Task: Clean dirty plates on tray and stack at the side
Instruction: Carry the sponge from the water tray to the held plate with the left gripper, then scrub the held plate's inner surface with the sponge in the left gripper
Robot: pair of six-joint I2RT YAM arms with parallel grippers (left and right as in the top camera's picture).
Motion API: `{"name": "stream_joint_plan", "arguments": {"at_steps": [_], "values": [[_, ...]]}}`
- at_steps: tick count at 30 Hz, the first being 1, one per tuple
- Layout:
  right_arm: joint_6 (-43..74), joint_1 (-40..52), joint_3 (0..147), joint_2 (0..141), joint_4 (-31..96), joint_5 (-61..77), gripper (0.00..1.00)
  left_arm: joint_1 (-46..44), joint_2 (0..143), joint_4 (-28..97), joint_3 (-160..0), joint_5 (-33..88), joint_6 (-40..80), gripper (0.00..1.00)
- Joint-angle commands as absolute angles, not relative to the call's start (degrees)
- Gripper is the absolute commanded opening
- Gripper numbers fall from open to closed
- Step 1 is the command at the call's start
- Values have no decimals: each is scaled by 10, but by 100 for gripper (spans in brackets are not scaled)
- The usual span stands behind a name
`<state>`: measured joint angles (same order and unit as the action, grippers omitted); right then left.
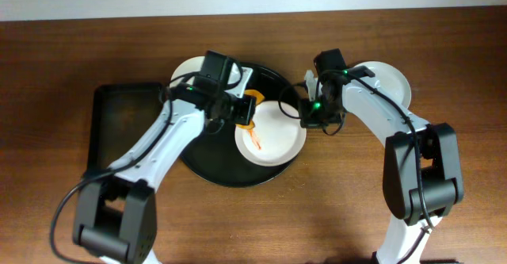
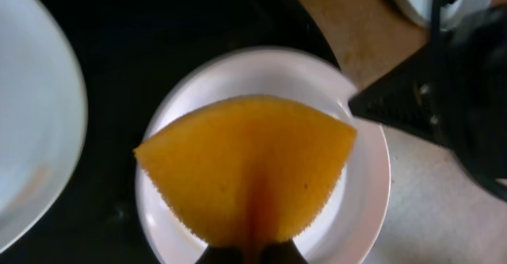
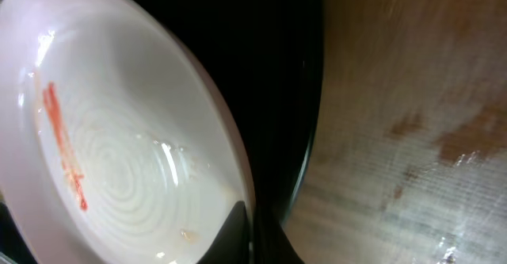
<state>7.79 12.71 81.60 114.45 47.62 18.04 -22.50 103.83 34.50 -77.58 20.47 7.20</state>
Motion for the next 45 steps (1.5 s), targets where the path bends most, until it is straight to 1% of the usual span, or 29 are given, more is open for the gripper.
{"name": "stream_joint_plan", "arguments": {"at_steps": [1, 3, 5, 9, 15, 18, 20, 28, 32, 37, 41, 45], "values": [[142, 137, 839, 1140, 418, 158, 4, -227, 1058, 319, -785, 201, 99, 0], [170, 151, 839, 1140, 400, 109, 4, -228, 1058, 322, -785, 201, 99, 0], [170, 178, 839, 1140, 390, 61, 4, -234, 1060, 323, -785, 201, 100, 0], [170, 226, 839, 1140, 410, -27, 4, -243, 1098, 322, -785, 199, 159, 0], [171, 212, 839, 1137, 444, -50, 4, -271, 1120, 326, -785, 195, 159, 0], [170, 198, 839, 1137, 459, -19, 4, -276, 1126, 330, -784, 152, 204, 0], [170, 191, 839, 1137, 465, 7, 4, -276, 1135, 330, -784, 152, 223, 0], [170, 107, 839, 1137, 474, 211, 4, -276, 1137, 312, -783, 137, 249, 0], [170, 93, 839, 1137, 477, 214, 4, -279, 1144, 290, -776, 132, 266, 0], [168, 94, 839, 1137, 482, 212, 4, -306, 1195, 242, -776, 132, 289, 0], [168, 94, 839, 1137, 488, 212, 4, -310, 1229, 255, -776, 132, 291, 1], [168, 94, 839, 1137, 489, 201, 4, -323, 1267, 227, -776, 102, 291, 0]]}}
